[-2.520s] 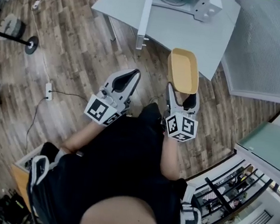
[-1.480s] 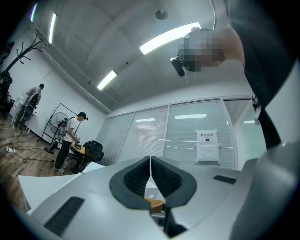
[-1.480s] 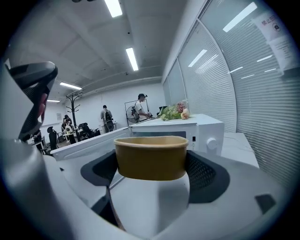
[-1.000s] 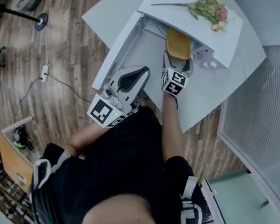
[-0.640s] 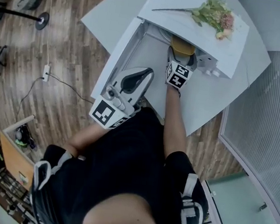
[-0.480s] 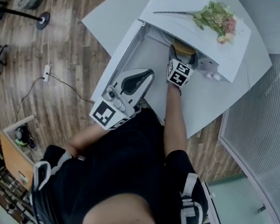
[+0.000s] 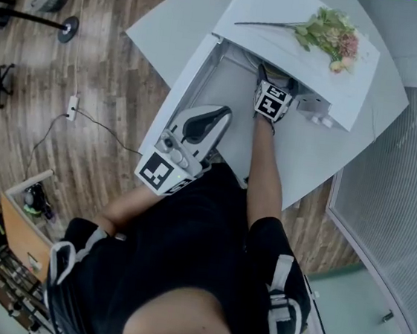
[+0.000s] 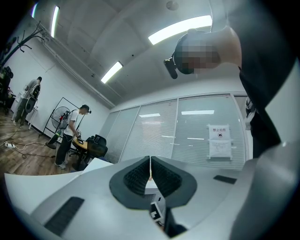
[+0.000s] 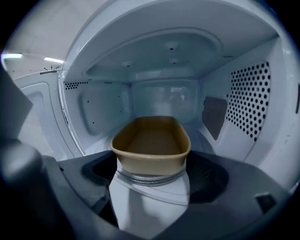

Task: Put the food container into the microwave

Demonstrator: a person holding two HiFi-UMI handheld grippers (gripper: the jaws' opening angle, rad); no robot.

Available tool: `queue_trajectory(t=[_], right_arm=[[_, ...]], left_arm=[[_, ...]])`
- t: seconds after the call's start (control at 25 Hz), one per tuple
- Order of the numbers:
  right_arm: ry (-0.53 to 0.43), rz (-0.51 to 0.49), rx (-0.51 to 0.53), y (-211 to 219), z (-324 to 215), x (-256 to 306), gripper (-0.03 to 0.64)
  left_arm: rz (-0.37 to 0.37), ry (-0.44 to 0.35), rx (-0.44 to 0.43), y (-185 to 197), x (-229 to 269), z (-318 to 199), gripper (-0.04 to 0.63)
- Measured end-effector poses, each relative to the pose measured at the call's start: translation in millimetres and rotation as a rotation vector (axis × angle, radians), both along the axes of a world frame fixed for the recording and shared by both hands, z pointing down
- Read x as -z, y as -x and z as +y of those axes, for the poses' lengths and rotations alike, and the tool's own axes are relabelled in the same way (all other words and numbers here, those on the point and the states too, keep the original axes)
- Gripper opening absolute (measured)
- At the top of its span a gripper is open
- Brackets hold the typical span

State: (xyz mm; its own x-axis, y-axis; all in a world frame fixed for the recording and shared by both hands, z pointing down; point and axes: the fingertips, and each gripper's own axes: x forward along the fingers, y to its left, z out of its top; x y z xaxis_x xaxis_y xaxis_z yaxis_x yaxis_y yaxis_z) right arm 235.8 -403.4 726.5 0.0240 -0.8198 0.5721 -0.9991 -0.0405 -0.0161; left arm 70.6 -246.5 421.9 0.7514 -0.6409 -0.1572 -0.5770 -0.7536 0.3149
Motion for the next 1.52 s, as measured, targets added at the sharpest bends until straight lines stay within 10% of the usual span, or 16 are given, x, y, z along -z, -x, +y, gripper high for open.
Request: queue_trajectory(t=[0.48, 0.72, 1.04, 1.52], right_arm=[[0.074, -0.027, 0.02, 8.6, 12.3, -10.7, 0.503], [-0.059, -0.077, 0.032, 22.6, 80.3, 60.4, 0.495], [-0.211, -0.134, 0.085, 39.5, 207.4, 173.5, 0.219], [-0.326, -0.171, 0.074, 45.9, 322.1, 248.2, 0.029]], left_arm=[[-0.001, -0.021, 0.01, 6.0, 3.5, 18.9, 0.026], [-0.016, -0.059, 0.028, 13.8, 13.4, 48.5, 0.026], [-0.007, -0.077, 0.056, 30.4, 28.7, 98.9, 0.026], [-0.021, -0.082, 0.044, 35.9, 27.2, 160.6, 0.026]])
